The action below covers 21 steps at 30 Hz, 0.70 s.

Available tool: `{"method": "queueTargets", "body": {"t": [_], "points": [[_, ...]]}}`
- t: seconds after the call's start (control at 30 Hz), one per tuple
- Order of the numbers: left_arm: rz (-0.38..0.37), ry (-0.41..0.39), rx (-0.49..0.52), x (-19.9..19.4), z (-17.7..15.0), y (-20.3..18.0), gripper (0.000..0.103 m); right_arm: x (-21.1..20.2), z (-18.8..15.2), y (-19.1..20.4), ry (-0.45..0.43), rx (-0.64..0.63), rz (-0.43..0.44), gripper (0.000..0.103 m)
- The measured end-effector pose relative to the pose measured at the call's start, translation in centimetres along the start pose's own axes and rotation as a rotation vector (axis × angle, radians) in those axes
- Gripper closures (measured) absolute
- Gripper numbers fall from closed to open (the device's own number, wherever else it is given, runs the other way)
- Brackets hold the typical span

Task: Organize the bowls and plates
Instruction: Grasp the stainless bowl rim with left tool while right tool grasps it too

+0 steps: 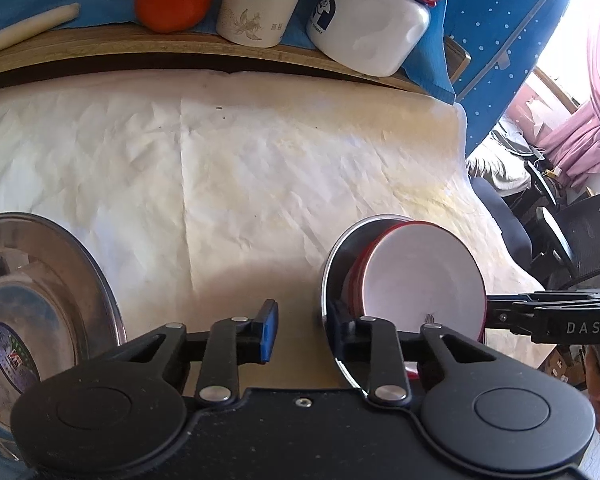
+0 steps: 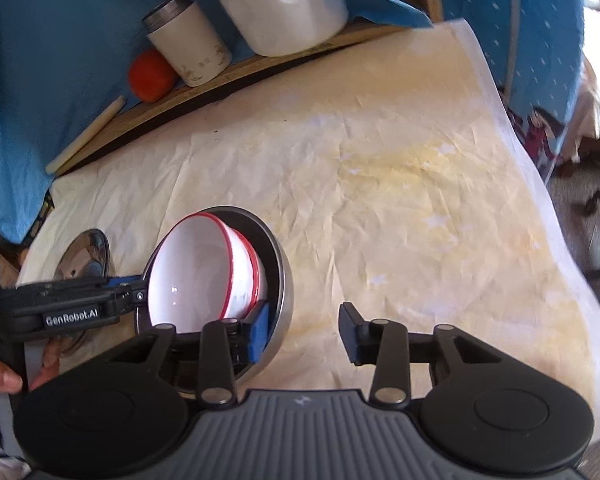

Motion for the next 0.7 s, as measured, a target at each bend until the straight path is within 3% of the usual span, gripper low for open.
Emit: {"method": "queueTargets", "body": {"t": [0.07, 0.17, 0.37, 0.7], "points": [[-0.010, 0.005, -0.012, -0.1, -0.1, 0.1, 0.076, 0.0, -0.2, -0.2, 0.002, 0.013, -0.016, 0.053], [-0.018, 0.008, -0.027, -0.1, -0.2, 0.2, 0.078, 0.1, -0.2, 0.1, -0.005, 0.003, -0.044, 0.053], [-0.019, -0.003, -0.009, -0.2, -0.1, -0.3, 0.089, 0.3, -0.2, 1.5, 0.015, -0.028, -0.052, 0.074], [-0.014, -0.008, -0.026, -0.2, -0.2, -0.3, 0.090, 0.2, -0.2, 0.9, 0.010, 0.054, -0.028, 0.076]]}}
Point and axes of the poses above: each gripper's, at about its wrist camera, not at the fingertips, and x roughly the way its jaws point, y to its left, z to its top, the point moved 7 cm from there along x, roughly the way its jaws point, and after that the axes turned 9 degrees about x, right-handed, at the moved point
